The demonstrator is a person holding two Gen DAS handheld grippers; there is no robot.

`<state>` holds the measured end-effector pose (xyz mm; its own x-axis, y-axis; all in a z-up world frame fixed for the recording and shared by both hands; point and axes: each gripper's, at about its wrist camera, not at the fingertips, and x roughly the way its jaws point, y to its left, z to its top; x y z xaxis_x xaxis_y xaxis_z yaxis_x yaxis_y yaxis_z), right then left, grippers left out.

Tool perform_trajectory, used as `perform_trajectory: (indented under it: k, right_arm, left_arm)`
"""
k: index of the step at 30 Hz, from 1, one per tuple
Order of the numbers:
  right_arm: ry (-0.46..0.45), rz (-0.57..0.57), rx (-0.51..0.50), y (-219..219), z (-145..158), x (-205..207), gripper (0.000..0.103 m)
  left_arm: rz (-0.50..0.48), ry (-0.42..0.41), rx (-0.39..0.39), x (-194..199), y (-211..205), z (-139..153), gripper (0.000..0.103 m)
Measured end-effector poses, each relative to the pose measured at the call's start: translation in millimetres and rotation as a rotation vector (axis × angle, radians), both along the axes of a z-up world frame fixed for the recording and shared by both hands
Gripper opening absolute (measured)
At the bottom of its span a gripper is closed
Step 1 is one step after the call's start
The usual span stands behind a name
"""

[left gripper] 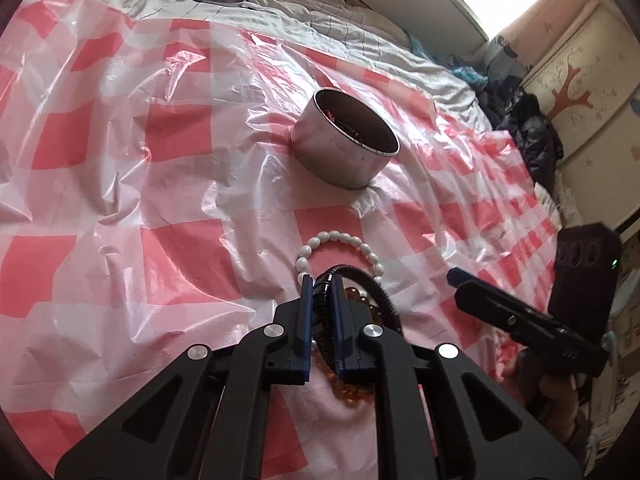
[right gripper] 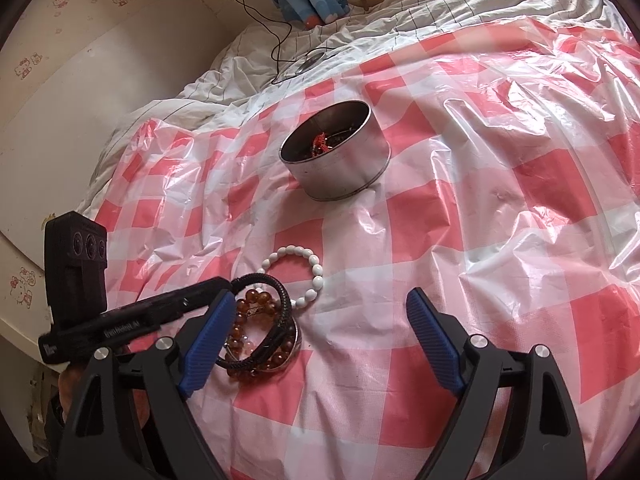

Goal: Organize jewelry
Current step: 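Close the left gripper on the black cord bracelet beside the amber beads, then lift the black cord bracelet from the pile with the left gripper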

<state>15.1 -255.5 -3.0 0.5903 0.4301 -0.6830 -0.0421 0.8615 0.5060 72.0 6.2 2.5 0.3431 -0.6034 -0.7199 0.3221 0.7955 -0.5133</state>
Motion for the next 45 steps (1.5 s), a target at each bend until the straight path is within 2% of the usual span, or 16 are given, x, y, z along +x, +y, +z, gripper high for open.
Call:
perform_trajectory:
  k: [3,5,9,11,13,14,20,23,25,26,27,29,33,37,40,45]
  right_arm:
    - [-0.007,0.044,0.004,7.2,0.8,0.1,0.084]
    - [-0.011,0.088,-0.016,17.6,1.5,-0.4,0.084]
    - [-0.007,0.107,-0.055,25.9,-0.2,-0.5,0.084]
    - [-0.005,0.091,-0.044,22.8,-0.9,-0.6,0.084]
    - [-0.003,0.079,-0.033,19.8,-1.3,-0.6,0.084]
    - [-0.002,0.077,-0.03,19.1,-1.5,-0.5,0.084]
    - [-0.004,0.082,-0.028,20.0,-1.0,-0.3,0.084]
    - [-0.005,0.079,-0.025,18.8,-1.1,-0.6,0.084]
    - [-0.005,0.077,-0.024,18.4,-1.2,-0.9,0.084]
    - [-0.004,0.078,-0.025,18.6,-1.4,-0.8,0.084]
    - [-0.003,0.078,-0.027,18.7,-1.8,-0.4,0.084]
    - [0.001,0.077,-0.032,19.2,-2.5,0.2,0.084]
    - [0.005,0.073,-0.03,18.8,-4.4,1.7,0.084]
    - [0.001,0.064,-0.025,17.8,-4.2,2.5,0.085]
    - [-0.013,0.059,-0.015,16.6,-2.4,1.8,0.085]
    - [0.001,0.072,-0.039,20.6,-4.4,3.0,0.085]
  left_arm:
    - [0.042,0.005,-0.109,3.4,19.3,5.9,0.0]
    - [0.066,0.01,-0.085,5.9,24.5,4.7,0.0]
    - [0.027,0.054,-0.011,7.2,10.9,-8.3,0.001]
    - [0.014,0.035,0.045,5.1,-0.1,-9.3,0.012]
    - [0.011,0.025,0.058,3.9,-6.7,-10.7,0.043]
    - [0.012,0.025,0.058,3.5,-8.8,-11.9,0.045]
    - [-0.012,0.006,0.115,0.8,-22.9,-17.3,0.045]
    - [-0.04,-0.001,0.133,-1.6,-27.6,-17.9,0.021]
    - [-0.052,-0.021,0.148,-5.7,-30.4,-15.3,0.017]
    - [-0.056,-0.017,0.126,-6.6,-29.6,-14.3,0.016]
    - [-0.057,-0.001,0.081,-6.2,-26.1,-13.4,0.01]
    - [-0.044,0.03,-0.018,-4.1,-15.1,-10.0,0.01]
    - [0.008,0.035,-0.132,-1.3,6.5,-0.6,0.009]
    - [0.064,0.007,-0.151,-0.9,22.0,6.6,0.01]
    - [0.102,-0.035,-0.08,-2.3,25.0,10.5,0.01]
    - [0.133,-0.032,-0.041,1.1,33.2,7.3,0.01]
